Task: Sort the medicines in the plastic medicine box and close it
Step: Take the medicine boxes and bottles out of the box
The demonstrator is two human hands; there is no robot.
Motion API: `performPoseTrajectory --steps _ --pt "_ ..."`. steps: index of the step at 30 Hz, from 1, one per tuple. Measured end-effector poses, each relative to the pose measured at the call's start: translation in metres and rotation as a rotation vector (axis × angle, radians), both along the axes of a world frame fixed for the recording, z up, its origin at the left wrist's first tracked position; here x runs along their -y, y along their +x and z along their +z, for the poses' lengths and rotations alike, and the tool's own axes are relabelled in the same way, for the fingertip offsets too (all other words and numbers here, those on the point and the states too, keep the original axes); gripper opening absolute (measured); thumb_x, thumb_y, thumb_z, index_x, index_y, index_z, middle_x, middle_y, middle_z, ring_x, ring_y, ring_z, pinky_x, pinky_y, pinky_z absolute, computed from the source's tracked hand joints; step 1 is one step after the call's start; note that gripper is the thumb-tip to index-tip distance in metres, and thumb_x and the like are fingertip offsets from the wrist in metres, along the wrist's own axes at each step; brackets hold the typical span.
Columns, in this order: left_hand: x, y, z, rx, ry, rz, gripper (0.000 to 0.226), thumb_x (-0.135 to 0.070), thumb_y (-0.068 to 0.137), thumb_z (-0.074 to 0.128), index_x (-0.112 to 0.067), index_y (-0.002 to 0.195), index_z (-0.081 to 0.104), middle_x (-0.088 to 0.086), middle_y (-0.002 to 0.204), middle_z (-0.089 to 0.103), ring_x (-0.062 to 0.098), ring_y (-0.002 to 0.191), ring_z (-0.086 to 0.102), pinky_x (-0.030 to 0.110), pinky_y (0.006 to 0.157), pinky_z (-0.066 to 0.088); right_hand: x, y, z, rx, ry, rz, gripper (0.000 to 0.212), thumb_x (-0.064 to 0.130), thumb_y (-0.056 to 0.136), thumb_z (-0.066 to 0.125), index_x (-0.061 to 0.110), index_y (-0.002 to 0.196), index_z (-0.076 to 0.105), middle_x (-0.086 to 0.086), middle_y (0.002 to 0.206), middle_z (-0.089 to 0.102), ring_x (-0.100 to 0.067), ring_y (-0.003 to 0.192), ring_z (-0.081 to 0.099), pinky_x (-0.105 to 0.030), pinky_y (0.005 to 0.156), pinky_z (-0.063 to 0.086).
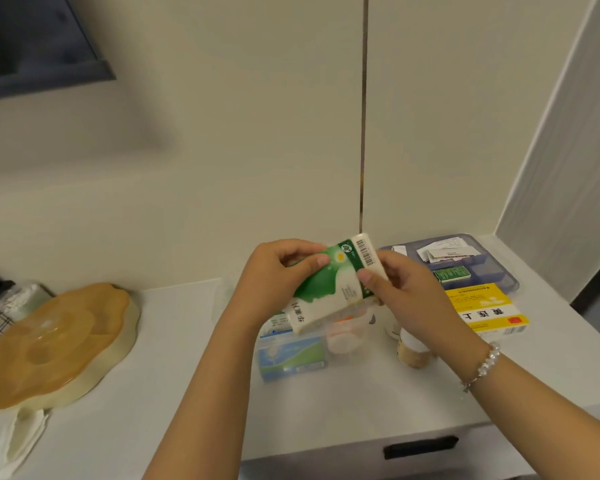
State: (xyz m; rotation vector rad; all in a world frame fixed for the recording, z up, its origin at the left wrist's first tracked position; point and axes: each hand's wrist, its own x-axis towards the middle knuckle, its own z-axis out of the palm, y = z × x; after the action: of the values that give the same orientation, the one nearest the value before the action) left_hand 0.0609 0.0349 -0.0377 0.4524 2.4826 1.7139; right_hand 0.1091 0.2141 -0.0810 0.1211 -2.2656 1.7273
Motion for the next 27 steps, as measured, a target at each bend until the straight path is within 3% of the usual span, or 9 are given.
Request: performPoseTrajectory --steps 3,8,10,12,15,17,19,23,27 --pt "-0.008 -0.003 -0.006 0.036 0.015 0.069 0.021 -0.027 0.084 0.065 -0.022 0.103 0.07 -0.001 0.096 0.07 0.015 0.085 0.064 0.028 0.077 0.052 -0.02 0.0 -0.001 0.03 -0.11 -0.105 0.021 0.016 0.088 0.056 0.036 0.083 0.063 0.017 0.07 0.072 0.004 0.061 0.063 -0.013 0.05 0.047" --pt "-0.046 0.006 -0.02 0.158 0.112 0.049 0.027 -0.011 0.087 0.059 -0.012 0.114 0.061 0.006 0.082 0.07 0.007 0.062 0.065 0.019 0.053 0.054 -0.06 0.007 -0.003 0.096 -0.144 -0.242 0.016 0.017 0.089 0.055 0.026 0.101 0.063 0.013 0.076 0.072 0.0 0.063 0.066 -0.015 0.048 0.048" --pt "-0.068 0.01 -0.029 0.105 0.114 0.079 0.03 -0.008 0.086 0.06 -0.014 0.115 0.061 0.004 0.083 0.071 0.012 0.069 0.069 0.025 0.06 0.058 -0.075 0.012 -0.003 0.124 -0.125 -0.302 0.02 0.019 0.089 0.055 0.029 0.106 0.058 0.007 0.079 0.071 -0.005 0.059 0.064 -0.013 0.045 0.047" --pt "-0.089 0.015 -0.036 0.039 0.075 0.11 0.034 -0.012 0.084 0.063 -0.018 0.117 0.061 0.003 0.091 0.07 0.016 0.078 0.07 0.028 0.065 0.057 -0.089 0.017 -0.002 0.125 -0.098 -0.371 0.018 0.022 0.088 0.056 0.037 0.098 0.056 0.006 0.077 0.068 -0.009 0.057 0.06 -0.014 0.044 0.047" --pt "-0.116 0.022 -0.045 -0.116 -0.013 0.114 0.028 -0.014 0.079 0.066 -0.021 0.106 0.067 0.002 0.085 0.07 0.013 0.073 0.065 0.032 0.069 0.054 -0.105 0.022 -0.004 0.16 0.014 -0.424 0.013 0.03 0.087 0.057 0.035 0.077 0.061 0.001 0.072 0.062 -0.015 0.055 0.057 -0.015 0.043 0.044" --pt "-0.133 0.027 -0.051 -0.163 -0.065 0.112 0.019 -0.017 0.078 0.067 -0.016 0.097 0.07 0.005 0.081 0.069 0.016 0.076 0.063 0.032 0.073 0.051 -0.116 0.025 -0.008 0.236 0.117 -0.441 0.021 0.035 0.087 0.054 0.021 0.077 0.065 -0.008 0.072 0.062 -0.022 0.057 0.059 -0.018 0.043 0.042" --pt "-0.147 0.03 -0.057 -0.182 -0.142 0.108 0.013 -0.02 0.08 0.066 -0.011 0.089 0.068 0.006 0.078 0.067 0.02 0.079 0.06 0.031 0.073 0.046 -0.126 0.025 -0.015 0.328 0.232 -0.448 0.031 0.037 0.09 0.05 0.011 0.079 0.063 -0.013 0.073 0.063 -0.029 0.063 0.06 -0.03 0.055 0.045" --pt "-0.16 0.031 -0.068 -0.161 -0.291 0.049 0.015 -0.025 0.085 0.06 -0.015 0.093 0.068 -0.001 0.077 0.064 0.02 0.079 0.059 0.028 0.069 0.041 -0.146 0.021 -0.024 0.433 0.354 -0.485 0.032 0.038 0.091 0.046 0.015 0.077 0.063 -0.009 0.071 0.065 -0.026 0.065 0.058 -0.032 0.06 0.044" --pt "-0.165 0.028 -0.076 -0.233 -0.606 -0.015 0.028 -0.035 0.089 0.052 -0.018 0.11 0.059 0.003 0.102 0.068 0.024 0.097 0.059 0.039 0.082 0.048 -0.153 0.016 -0.035 0.504 0.483 -0.495 0.01 0.04 0.089 0.051 0.03 0.087 0.049 0.005 0.075 0.061 -0.013 0.065 0.058 -0.027 0.052 0.045"
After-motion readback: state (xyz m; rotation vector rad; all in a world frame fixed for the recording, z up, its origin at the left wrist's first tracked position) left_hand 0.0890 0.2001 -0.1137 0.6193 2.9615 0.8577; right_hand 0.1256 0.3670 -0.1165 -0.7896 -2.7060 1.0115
